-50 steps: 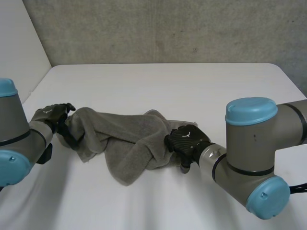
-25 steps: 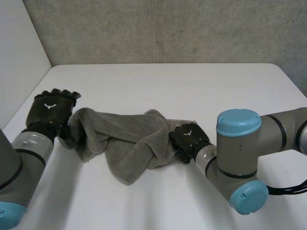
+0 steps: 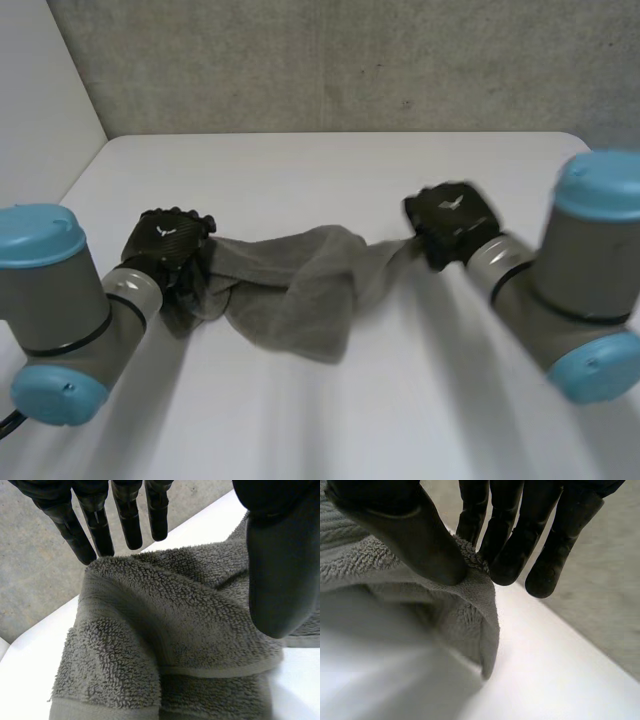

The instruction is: Fold the towel.

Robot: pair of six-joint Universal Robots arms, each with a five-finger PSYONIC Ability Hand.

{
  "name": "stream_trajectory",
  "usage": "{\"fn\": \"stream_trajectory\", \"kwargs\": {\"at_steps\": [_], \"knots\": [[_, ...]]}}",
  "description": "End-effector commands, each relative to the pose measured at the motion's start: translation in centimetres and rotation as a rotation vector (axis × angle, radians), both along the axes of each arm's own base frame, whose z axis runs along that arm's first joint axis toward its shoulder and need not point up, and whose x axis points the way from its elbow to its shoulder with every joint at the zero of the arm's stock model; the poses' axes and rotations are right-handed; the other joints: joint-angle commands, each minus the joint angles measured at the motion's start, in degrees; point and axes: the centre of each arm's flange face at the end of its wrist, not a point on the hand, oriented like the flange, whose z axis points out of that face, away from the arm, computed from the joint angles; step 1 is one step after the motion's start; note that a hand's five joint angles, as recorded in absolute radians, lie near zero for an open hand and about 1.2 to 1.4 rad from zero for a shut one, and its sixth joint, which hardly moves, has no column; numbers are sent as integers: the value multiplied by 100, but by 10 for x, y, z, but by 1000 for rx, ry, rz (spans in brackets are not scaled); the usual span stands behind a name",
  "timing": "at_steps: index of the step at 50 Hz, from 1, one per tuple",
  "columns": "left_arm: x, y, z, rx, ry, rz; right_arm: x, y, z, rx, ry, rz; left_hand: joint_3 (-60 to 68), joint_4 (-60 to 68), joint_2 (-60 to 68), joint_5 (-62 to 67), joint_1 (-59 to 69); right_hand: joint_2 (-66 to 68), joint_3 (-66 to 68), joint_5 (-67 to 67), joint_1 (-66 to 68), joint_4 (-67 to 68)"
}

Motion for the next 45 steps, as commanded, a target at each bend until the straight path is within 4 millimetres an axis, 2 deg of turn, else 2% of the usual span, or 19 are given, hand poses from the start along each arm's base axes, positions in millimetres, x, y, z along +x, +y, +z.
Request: {"fn": "stream_trajectory", "kwargs": {"at_steps": [1,3,7,8,9,10,13,17,19,20,21,22,24,25,27,28,30,35,45], "knots": [[-4,-10,-8,6,-3,1,-59,-44,22,7,18,-153,-320,-308,-309,-1354,-314,701,387,450,512,358],[-4,-11,-8,5,-2,1,-82,-64,19,18,43,-208,-337,-325,-326,-1371,-331,701,387,450,512,358],[-7,-9,-13,15,-5,-11,-89,-80,3,53,65,-233,-354,-342,-342,-1388,-348,701,387,450,512,358],[-7,-9,-13,15,-5,-11,-89,-83,-6,72,77,-240,-354,-342,-342,-1388,-348,-2240,-2555,-2492,-2430,-2583],[-9,-8,-15,17,-8,-17,-89,-83,-6,72,78,-240,-354,-342,-342,-1388,-348,-2270,-2585,-2522,-2460,-2613],[-10,-7,-16,19,-8,-22,-89,-84,-11,85,83,-249,-354,-342,-342,-1388,-348,-4918,-5232,-5170,-5108,-5261],[-12,-6,-18,23,-10,-27,-93,-85,-11,84,92,-281,-404,-392,-392,-1438,-398,-6168,-6483,-6420,-6358,-6511],[-12,-6,-18,25,-10,-27,-94,-82,-7,72,100,-301,-422,-409,-410,-1455,-415,-6299,-6613,-6550,-6488,-6642],[-12,-5,-18,26,-11,-27,-84,-63,18,16,90,-270,-506,-493,-494,-1540,-499,-6299,-6613,-6550,-6488,-6642],[-11,-5,-19,28,-13,-27,-84,-63,19,16,90,-270,-689,-676,-677,-1723,-682,-6299,-6613,-6550,-6488,-6642],[-11,-5,-19,30,-14,-27,-76,-49,28,-4,85,-230,-707,-695,-695,-1741,-701,-6299,-6613,-6550,-6488,-6642],[-11,-5,-19,30,-14,-27,-76,-49,29,-4,85,-230,-708,-695,-696,-1741,-701,-6299,-6613,-6550,-6488,-6642],[-11,-6,-19,27,-13,-25,-61,-20,38,-31,106,-149,-708,-695,-696,-1741,-701,-6208,-6523,-6460,-6398,-6551],[-11,-6,-19,27,-13,-25,-61,-20,38,-31,106,-149,-708,-695,-696,-1741,-701,-6206,-6521,-6458,-6396,-6549],[-11,-6,-20,28,-13,-25,-47,9,31,-21,157,-59,-691,-678,-679,-1725,-684,-5922,-6236,-6173,-6111,-6264],[-11,-6,-22,31,-14,-25,-47,10,31,-21,157,-58,-691,-678,-679,-1725,-684,-5920,-6235,-6172,-6110,-6263],[-11,-6,-23,34,-15,-25,-33,38,15,18,199,23,-674,-662,-662,-1708,-667,-5770,-6084,-6021,-5959,-6113],[-11,-5,-25,44,-19,-25,-13,71,-11,67,199,123,-623,-611,-612,-1657,-617,-5584,-5899,-5836,-5774,-5927],[-6,5,-16,36,-19,-18,-3,62,-66,203,135,113,-623,-611,-612,-1657,-617,-4458,-4773,-4710,-4648,-4801]]}}
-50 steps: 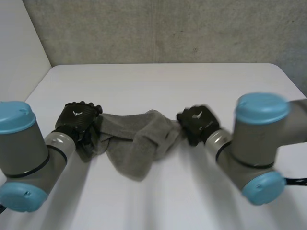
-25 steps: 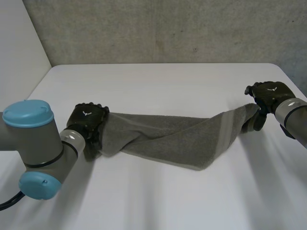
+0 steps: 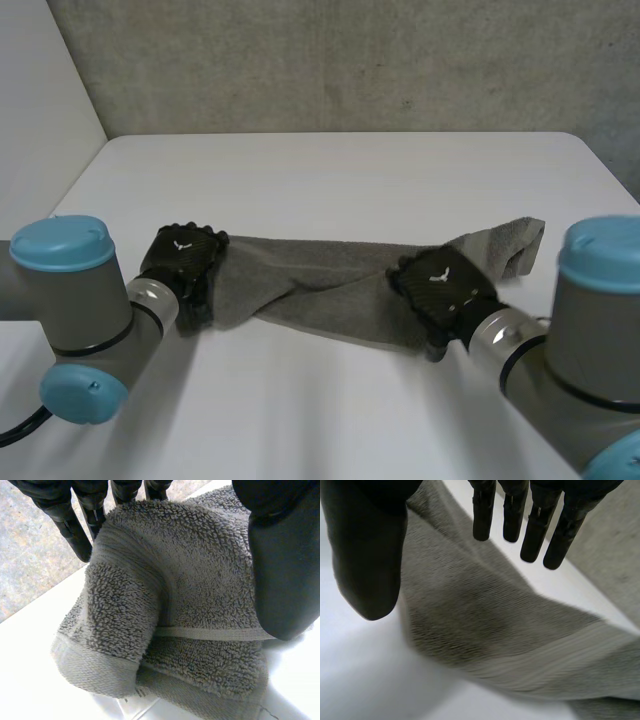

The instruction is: Fold the towel.

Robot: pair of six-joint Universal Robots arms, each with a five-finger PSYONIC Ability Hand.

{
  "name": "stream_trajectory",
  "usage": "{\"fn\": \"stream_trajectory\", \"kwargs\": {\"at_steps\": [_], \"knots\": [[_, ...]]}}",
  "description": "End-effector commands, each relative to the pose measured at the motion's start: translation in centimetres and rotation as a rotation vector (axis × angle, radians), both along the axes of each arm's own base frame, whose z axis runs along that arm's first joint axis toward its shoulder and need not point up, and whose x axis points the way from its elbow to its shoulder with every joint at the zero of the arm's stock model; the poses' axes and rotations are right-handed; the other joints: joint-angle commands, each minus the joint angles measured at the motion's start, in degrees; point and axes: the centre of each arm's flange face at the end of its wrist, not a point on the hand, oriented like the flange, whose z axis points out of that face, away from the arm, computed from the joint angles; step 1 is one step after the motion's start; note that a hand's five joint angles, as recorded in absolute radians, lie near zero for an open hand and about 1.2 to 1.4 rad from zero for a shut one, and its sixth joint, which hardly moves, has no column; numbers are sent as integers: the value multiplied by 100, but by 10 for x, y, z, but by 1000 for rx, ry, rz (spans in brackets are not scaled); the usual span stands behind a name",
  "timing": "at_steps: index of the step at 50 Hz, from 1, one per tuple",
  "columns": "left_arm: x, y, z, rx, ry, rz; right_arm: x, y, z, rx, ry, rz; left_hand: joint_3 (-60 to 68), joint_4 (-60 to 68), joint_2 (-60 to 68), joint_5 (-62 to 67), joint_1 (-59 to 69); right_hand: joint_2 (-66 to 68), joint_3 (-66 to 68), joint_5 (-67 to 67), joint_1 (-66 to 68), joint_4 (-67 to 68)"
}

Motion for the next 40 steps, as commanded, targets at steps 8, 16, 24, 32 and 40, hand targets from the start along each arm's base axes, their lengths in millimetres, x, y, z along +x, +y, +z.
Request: {"fn": "stream_trajectory", "kwargs": {"at_steps": [8,16,24,32,40], "knots": [[7,14,19,-39,19,10,6,-9,-51,123,-22,-27,-321,-409,-365,-1227,-391,1165,1096,999,1123,1084],[6,17,20,-34,26,1,9,-17,-57,82,-43,-32,-288,-375,-331,-1193,-357,1249,1180,1083,1208,1169],[5,28,30,-34,28,-47,11,-21,-61,64,-50,-35,-271,-358,-314,-1176,-340,1855,1786,1689,1813,1774],[-2,37,28,-14,35,-109,12,-28,-61,19,-59,-57,-271,-358,-314,-1176,-340,2257,2188,2092,2216,2177],[-3,38,23,1,28,-115,10,-34,-66,7,-50,-87,-254,-341,-297,-1159,-324,2914,2845,2749,2873,2834]]}}
